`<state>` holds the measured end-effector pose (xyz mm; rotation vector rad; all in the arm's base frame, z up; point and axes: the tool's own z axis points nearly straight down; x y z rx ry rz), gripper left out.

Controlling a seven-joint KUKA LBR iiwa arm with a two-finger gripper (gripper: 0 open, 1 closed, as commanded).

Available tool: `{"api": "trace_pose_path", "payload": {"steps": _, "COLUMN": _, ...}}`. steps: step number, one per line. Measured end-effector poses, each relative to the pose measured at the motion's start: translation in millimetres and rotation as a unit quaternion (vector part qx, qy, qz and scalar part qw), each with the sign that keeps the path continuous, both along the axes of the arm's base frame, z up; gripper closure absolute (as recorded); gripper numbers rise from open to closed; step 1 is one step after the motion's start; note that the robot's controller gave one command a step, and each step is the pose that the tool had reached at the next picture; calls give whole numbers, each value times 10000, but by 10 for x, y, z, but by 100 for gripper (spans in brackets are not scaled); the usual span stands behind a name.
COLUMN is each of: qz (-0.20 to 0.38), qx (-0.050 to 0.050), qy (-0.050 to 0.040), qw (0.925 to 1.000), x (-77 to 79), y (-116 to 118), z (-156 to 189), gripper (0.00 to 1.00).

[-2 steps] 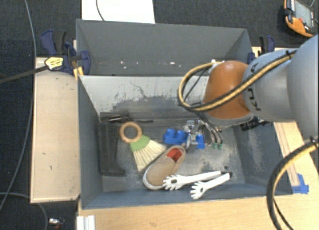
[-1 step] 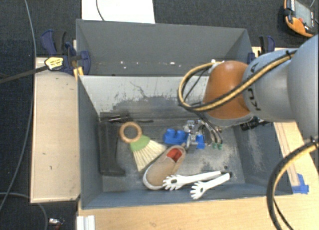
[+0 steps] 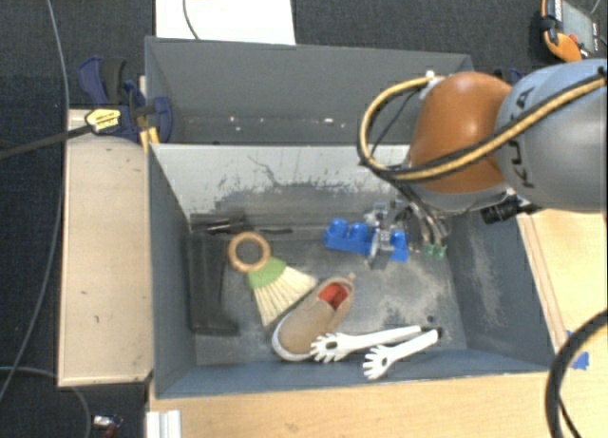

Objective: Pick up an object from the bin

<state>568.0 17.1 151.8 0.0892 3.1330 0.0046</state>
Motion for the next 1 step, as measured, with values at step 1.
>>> {"api": "trace_pose_path", "payload": {"steps": 1, "qz": 183, "qx": -6, "qy": -14, "qw": 9998, "x": -91, "y": -86, "z": 440, "gripper": 100}}
